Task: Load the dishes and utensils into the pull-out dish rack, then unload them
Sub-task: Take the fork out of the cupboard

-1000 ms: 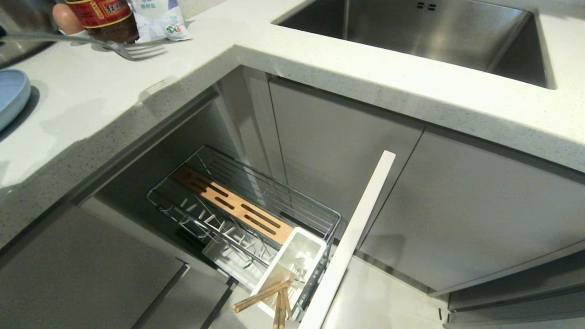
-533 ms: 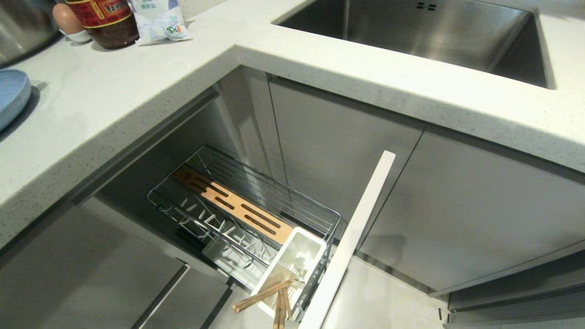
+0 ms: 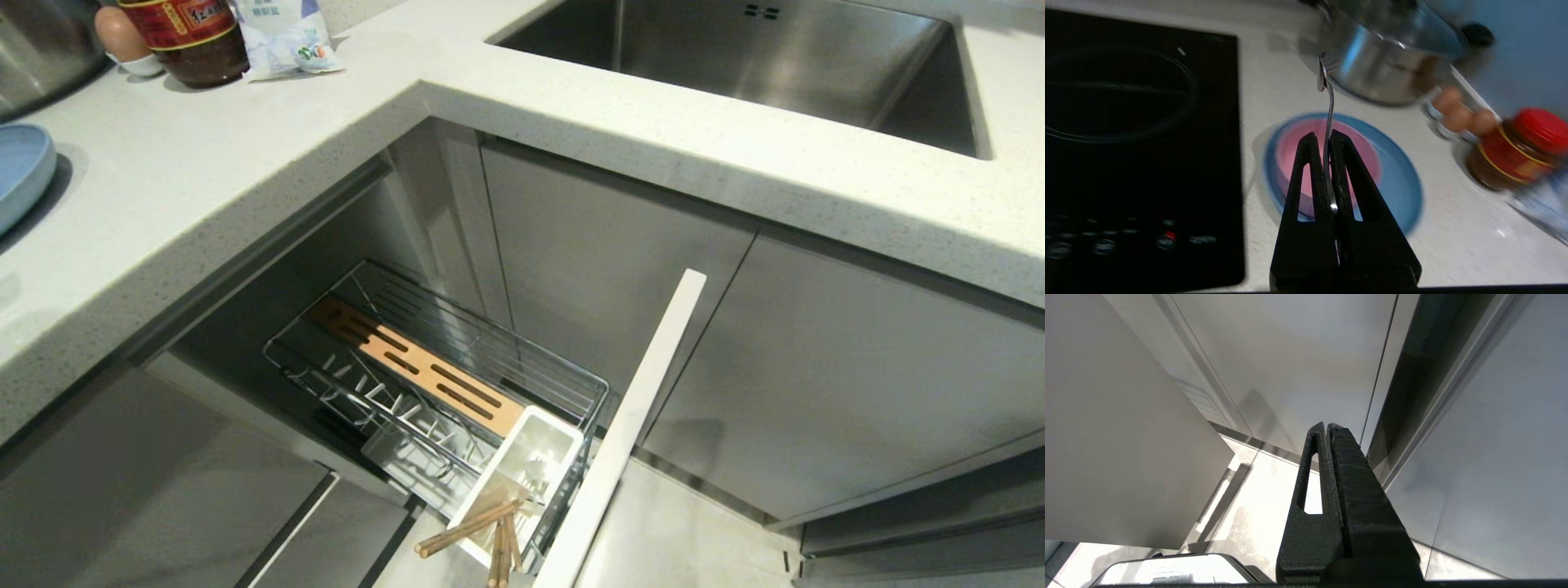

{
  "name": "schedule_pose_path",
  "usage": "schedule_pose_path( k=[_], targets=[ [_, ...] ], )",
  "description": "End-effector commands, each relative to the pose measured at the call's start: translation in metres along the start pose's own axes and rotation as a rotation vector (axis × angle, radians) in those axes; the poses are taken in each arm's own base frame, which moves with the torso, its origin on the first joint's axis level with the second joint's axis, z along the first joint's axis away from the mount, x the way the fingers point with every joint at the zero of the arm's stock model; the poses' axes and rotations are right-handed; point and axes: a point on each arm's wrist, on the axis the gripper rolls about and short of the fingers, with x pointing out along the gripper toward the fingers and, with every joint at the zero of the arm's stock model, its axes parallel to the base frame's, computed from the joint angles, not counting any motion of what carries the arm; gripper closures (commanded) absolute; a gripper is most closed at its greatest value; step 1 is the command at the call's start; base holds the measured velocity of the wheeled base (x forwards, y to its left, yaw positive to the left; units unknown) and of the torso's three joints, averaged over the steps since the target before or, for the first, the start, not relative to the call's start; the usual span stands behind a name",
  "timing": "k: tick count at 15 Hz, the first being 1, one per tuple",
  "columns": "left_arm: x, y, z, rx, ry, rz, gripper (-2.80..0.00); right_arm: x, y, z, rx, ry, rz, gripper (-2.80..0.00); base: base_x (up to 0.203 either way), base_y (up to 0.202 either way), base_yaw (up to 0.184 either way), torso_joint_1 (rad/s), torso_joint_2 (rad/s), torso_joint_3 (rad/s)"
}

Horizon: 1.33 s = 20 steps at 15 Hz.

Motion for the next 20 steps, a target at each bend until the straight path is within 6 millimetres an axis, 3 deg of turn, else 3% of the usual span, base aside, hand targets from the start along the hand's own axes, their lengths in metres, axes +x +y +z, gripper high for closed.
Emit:
schedule_pose_path(
  k=[1, 10, 20],
  targets=[
    [-0.004, 0.012, -0.012, 0.022, -0.092, 0.082, 0.00, 0.000, 0.000, 0.000, 0.001, -0.005, 0.001, 0.00, 0.000, 0.000, 0.000, 0.000, 0.00, 0.000],
    [0.035, 0.022, -0.062, 0.067, 0.015, 0.134, 0.00, 0.000, 0.000, 0.000, 0.001, -0.003, 0.001, 0.00, 0.000, 0.000, 0.000, 0.000, 0.00, 0.000],
    [0.065, 0.016, -0.078, 0.028, 0.105, 0.056, 0.00, 0.000, 0.000, 0.000, 0.001, -0.005, 0.000, 0.00, 0.000, 0.000, 0.000, 0.000, 0.00, 0.000]
  ],
)
